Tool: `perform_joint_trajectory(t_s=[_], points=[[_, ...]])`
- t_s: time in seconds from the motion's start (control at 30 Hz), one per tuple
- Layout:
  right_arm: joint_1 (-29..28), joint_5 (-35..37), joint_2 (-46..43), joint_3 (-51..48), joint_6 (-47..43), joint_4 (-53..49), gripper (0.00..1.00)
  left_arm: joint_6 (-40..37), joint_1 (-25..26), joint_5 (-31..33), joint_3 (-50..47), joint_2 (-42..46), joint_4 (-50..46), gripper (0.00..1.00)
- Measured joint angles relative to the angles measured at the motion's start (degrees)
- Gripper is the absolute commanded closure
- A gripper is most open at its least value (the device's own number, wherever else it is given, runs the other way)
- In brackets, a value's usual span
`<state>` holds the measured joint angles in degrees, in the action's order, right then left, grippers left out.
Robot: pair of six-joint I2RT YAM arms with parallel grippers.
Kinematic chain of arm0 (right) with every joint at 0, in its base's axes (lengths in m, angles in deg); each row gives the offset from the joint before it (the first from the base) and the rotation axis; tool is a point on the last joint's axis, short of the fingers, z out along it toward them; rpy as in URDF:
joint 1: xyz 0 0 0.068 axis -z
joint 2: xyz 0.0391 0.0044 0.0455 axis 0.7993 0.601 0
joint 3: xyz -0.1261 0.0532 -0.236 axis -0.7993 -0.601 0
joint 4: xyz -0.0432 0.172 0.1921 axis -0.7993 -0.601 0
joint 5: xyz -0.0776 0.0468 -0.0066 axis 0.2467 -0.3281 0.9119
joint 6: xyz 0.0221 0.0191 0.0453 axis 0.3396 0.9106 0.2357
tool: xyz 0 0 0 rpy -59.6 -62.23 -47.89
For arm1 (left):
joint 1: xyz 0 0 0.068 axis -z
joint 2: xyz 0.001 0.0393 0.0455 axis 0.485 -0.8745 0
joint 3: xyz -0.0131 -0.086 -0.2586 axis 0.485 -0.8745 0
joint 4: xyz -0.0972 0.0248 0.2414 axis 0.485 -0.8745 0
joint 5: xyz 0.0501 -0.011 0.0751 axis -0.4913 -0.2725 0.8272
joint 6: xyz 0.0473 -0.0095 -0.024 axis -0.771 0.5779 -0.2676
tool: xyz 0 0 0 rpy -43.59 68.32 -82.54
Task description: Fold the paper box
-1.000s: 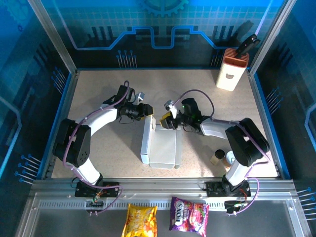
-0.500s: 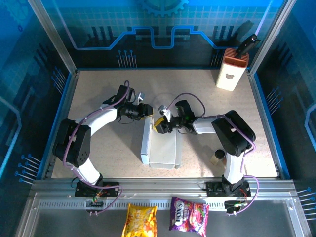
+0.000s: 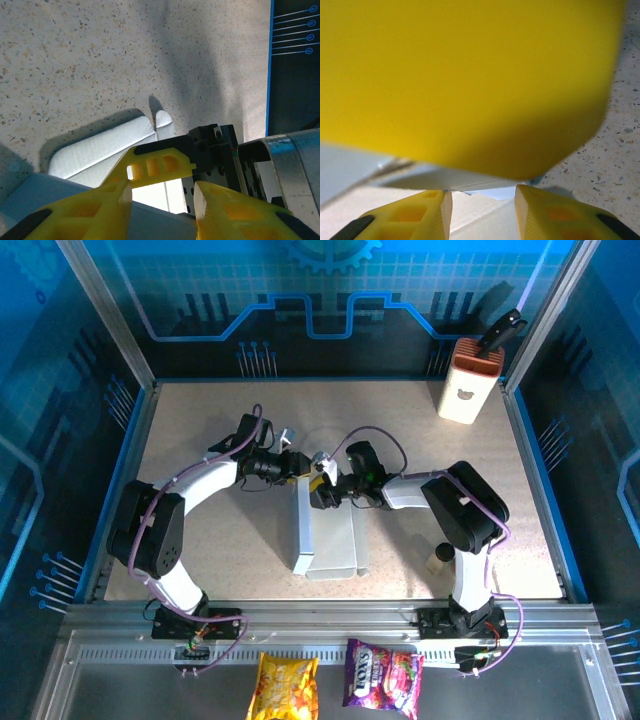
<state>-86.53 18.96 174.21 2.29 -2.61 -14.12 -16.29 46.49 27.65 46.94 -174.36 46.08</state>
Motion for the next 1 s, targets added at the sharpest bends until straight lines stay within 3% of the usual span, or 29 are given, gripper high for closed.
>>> perform_joint_trajectory(t_s=[0.13,0.6,0.73,0.83,1.0], points=[[0.00,0.72,-0.02,0.07,0.04,-0.11,0.55,-0.04,0.00,-0.20,-0.13,0.00,0.07,0.63],[0.04,3.17,-4.85,-2.60,-0.20,-0.85,0.56,-0.22,0.13,-2.10,-1.92,1.01,0.24,0.64],[-0.24,4.11,-4.85,-1.68,-0.66,-2.75,0.63,-0.22,0.17,-2.64,-2.29,1.01,0.48,0.65],[-1.07,5.53,-4.87,-0.46,-1.22,-4.42,0.79,-0.22,0.17,-2.82,-2.38,1.11,0.76,0.64],[-2.75,11.32,-7.06,-0.11,-1.33,-8.09,0.93,0.00,0.17,-2.51,-2.71,2.91,0.61,0.54]])
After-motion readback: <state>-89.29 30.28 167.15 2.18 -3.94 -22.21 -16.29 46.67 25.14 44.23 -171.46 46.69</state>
